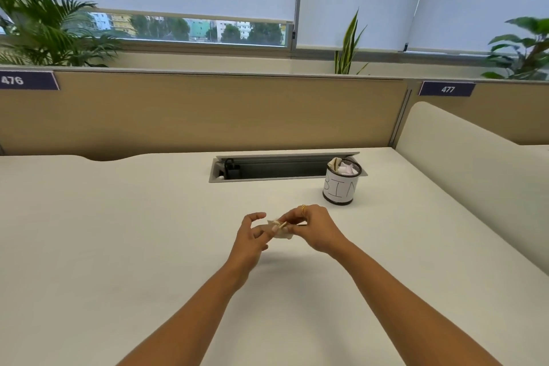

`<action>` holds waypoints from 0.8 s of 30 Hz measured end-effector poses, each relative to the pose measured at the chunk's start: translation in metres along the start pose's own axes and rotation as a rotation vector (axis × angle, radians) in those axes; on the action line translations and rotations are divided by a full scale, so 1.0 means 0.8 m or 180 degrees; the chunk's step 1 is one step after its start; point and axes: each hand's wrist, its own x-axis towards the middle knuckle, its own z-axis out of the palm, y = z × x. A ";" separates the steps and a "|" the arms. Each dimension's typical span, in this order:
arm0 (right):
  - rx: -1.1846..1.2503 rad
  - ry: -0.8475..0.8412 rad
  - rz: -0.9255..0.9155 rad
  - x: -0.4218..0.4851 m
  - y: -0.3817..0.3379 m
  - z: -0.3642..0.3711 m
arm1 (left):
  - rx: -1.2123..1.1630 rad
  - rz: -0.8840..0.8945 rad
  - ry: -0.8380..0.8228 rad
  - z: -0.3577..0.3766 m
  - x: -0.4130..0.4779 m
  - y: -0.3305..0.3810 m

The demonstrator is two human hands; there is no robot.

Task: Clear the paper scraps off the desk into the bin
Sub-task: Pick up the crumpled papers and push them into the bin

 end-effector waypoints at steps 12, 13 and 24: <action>0.0285 0.2277 -0.0058 0.089 0.041 -0.145 | 0.2957 0.0420 0.0659 -0.012 0.074 -0.050; 0.0241 0.2399 0.0021 0.099 0.048 -0.151 | 0.3154 0.0375 0.0702 -0.017 0.077 -0.055; -0.0549 0.1997 0.0838 0.168 0.093 -0.155 | 0.3733 0.0122 0.0805 -0.022 0.081 -0.066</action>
